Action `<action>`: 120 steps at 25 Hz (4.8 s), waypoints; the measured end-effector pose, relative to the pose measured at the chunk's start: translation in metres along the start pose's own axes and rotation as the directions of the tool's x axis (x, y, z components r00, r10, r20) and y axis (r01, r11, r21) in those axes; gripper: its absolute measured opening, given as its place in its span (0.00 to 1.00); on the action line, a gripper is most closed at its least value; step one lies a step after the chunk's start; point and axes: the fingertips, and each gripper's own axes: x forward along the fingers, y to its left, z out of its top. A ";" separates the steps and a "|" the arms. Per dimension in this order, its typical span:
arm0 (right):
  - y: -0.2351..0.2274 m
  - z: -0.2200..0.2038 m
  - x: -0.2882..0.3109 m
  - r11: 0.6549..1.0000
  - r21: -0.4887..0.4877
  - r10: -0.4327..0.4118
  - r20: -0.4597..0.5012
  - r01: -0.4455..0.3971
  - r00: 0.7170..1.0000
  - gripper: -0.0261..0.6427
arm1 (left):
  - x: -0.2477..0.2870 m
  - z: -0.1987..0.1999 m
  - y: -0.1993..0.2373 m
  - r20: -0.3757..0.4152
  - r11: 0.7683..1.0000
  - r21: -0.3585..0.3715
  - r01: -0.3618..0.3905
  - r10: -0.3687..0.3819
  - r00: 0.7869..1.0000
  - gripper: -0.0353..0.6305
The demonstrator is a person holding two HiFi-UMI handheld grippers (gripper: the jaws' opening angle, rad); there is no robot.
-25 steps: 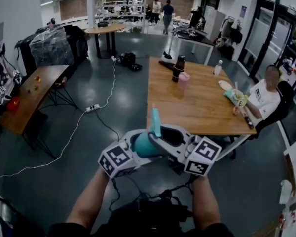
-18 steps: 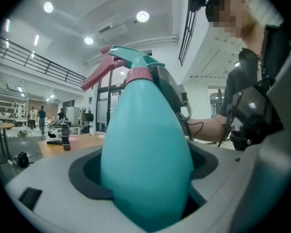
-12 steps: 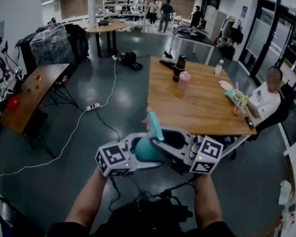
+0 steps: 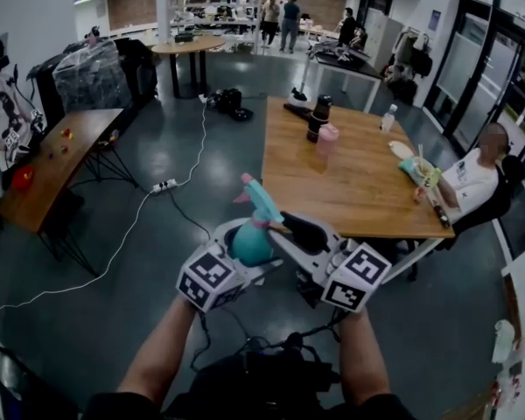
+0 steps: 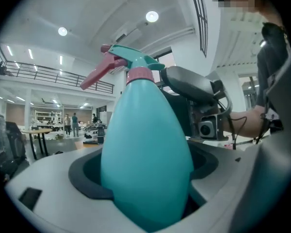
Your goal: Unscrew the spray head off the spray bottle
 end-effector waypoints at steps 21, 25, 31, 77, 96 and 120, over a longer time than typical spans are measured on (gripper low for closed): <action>-0.010 -0.009 0.010 0.976 -0.004 -0.218 -0.024 0.218 0.976 0.27 | 0.012 -0.014 0.011 -0.083 0.983 0.065 -0.172 0.177 0.981 0.70; -0.009 -0.008 0.008 0.982 -0.026 -0.188 -0.028 0.187 0.982 0.25 | 0.013 -0.011 0.004 -0.078 0.990 0.068 -0.124 0.130 0.988 0.70; 0.003 -0.005 0.005 0.999 -0.021 -0.040 -0.040 0.039 0.998 0.25 | 0.004 -0.006 -0.016 -0.053 0.996 0.037 0.078 -0.076 0.996 0.70; -0.008 -0.013 0.016 0.990 -0.012 -0.141 -0.031 0.141 0.990 0.25 | 0.008 -0.015 0.004 -0.050 0.995 0.020 -0.102 0.103 0.993 0.70; 0.026 -0.001 -0.008 0.964 0.054 0.262 0.018 -0.262 0.965 0.25 | -0.013 0.004 -0.057 0.009 0.937 0.004 0.348 -0.348 0.937 0.70; 0.022 0.011 0.009 1.000 -0.018 -0.019 -0.001 0.019 1.000 0.26 | 0.001 -0.015 0.035 -0.030 0.967 -0.030 -0.252 0.251 0.968 0.70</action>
